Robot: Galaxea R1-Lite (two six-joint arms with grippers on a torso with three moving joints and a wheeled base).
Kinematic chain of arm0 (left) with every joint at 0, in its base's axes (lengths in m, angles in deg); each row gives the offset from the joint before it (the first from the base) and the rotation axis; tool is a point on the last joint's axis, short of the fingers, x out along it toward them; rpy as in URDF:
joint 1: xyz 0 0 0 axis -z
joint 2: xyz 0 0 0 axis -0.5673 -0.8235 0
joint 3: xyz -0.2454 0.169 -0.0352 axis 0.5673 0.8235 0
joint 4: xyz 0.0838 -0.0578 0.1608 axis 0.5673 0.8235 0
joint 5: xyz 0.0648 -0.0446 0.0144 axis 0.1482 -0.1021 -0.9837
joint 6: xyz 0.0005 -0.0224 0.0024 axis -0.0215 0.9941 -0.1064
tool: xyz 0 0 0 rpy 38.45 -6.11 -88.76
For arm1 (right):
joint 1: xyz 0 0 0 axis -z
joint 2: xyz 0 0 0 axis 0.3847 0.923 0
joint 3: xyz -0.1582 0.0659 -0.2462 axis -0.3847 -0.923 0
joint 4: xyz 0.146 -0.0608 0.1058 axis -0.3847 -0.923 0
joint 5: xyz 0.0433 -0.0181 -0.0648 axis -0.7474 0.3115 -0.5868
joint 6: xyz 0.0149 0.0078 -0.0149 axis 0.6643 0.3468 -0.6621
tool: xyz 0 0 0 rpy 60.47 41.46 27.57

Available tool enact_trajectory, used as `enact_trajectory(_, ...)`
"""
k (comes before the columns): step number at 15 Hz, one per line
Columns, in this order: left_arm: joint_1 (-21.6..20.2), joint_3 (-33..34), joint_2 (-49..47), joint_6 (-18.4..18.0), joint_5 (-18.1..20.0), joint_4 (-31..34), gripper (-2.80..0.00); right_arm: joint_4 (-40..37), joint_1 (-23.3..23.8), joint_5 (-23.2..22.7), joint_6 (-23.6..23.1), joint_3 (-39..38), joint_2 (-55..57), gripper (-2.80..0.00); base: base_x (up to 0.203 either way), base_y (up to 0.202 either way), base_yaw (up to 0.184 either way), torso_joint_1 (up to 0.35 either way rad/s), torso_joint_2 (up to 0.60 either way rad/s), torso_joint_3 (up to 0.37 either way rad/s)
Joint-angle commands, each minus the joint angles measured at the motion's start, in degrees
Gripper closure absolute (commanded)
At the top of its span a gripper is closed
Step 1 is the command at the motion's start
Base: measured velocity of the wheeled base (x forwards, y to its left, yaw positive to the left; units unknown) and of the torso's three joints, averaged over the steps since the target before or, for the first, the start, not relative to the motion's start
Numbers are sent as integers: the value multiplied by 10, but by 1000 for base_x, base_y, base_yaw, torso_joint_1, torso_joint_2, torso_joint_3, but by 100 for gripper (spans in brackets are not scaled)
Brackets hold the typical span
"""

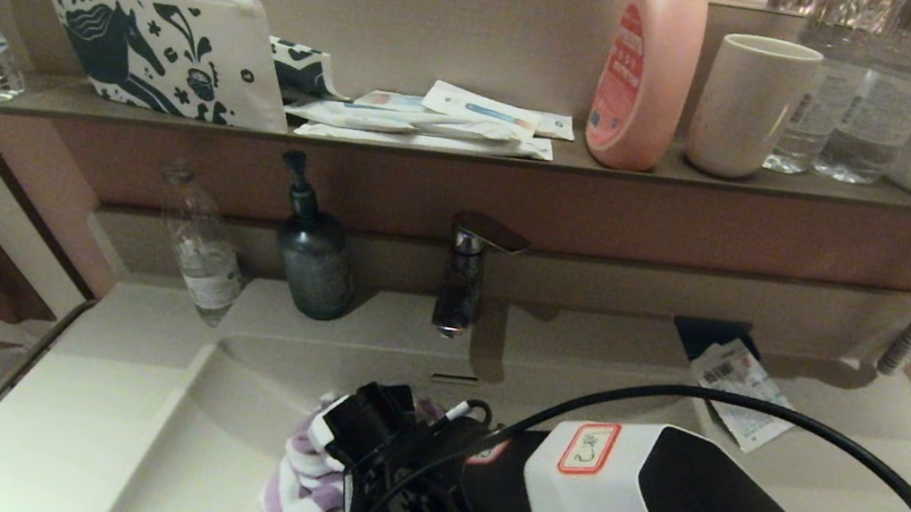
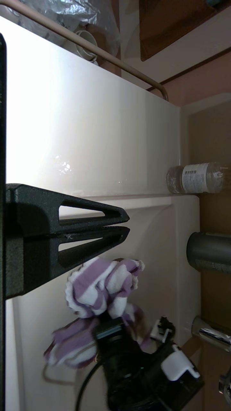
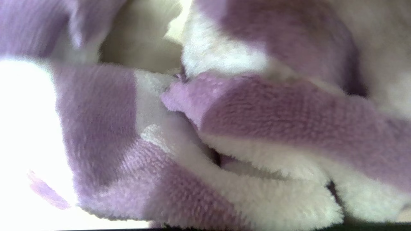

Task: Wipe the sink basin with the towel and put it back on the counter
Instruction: Wipe the sink

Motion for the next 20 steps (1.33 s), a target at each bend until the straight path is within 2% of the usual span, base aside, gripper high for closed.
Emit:
enact_trajectory(1, 0, 0, 0, 0, 0, 0, 0, -5, 25, 6, 1, -1, -3, 0, 0, 0, 0, 0, 0, 0)
enact_trajectory(6, 0, 0, 0, 0, 0, 0, 0, -10, 46, 8, 0, -40, -35, 0, 0, 0, 0, 0, 0, 0)
enact_trajectory(9, 0, 0, 0, 0, 0, 0, 0, -9, 70, 55, -3, -84, -54, 0, 0, 0, 0, 0, 0, 0)
enact_trajectory(16, 0, 0, 0, 0, 0, 0, 0, -5, 135, 58, -7, -230, -111, 0, 0, 0, 0, 0, 0, 0)
enact_trajectory(20, 0, 0, 0, 0, 0, 0, 0, -11, 140, 59, -8, -305, -146, 0, 0, 0, 0, 0, 0, 0)
